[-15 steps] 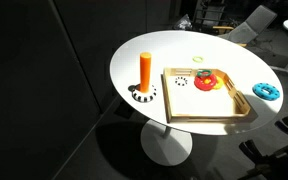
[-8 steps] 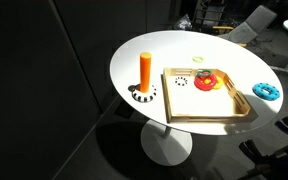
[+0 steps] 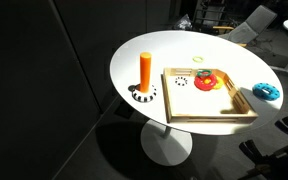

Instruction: Remove the red ring from the box

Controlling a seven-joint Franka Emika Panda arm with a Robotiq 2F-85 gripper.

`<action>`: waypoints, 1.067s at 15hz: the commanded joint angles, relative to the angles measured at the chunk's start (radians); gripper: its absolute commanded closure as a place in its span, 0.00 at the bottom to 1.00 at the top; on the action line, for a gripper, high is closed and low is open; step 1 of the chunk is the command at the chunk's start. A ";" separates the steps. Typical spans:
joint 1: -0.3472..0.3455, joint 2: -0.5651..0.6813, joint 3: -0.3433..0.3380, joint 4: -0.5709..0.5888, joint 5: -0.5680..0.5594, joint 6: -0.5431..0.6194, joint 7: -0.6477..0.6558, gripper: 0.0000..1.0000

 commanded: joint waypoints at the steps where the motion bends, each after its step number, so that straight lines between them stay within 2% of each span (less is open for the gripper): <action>1: -0.034 0.114 0.017 0.067 -0.062 0.103 0.012 0.00; 11: -0.068 0.454 0.019 0.140 -0.324 0.464 0.068 0.00; 16: -0.048 0.589 -0.006 0.189 -0.394 0.551 0.108 0.00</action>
